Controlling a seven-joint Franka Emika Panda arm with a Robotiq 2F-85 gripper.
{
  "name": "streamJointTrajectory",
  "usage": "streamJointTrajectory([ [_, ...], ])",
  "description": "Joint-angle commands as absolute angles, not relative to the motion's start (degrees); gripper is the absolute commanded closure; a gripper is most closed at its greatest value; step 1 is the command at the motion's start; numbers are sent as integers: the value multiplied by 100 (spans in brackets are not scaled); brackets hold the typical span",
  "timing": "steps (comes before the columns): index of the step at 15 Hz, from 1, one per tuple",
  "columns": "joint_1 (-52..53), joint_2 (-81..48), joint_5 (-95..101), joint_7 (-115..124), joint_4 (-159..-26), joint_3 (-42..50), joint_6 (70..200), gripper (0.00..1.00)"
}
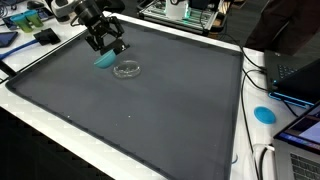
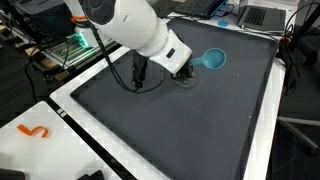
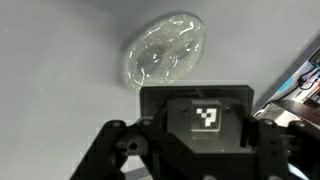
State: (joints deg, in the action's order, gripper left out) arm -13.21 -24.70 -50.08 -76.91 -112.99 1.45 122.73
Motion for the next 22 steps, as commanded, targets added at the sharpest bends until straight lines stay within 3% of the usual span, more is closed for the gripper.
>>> streamJointTrajectory([
  [1, -1150, -2253, -4823, -7400, -11478, 222, 12480, 69],
  [22, -582, -1260, -1295, -4645, -11221, 67, 11969, 69],
])
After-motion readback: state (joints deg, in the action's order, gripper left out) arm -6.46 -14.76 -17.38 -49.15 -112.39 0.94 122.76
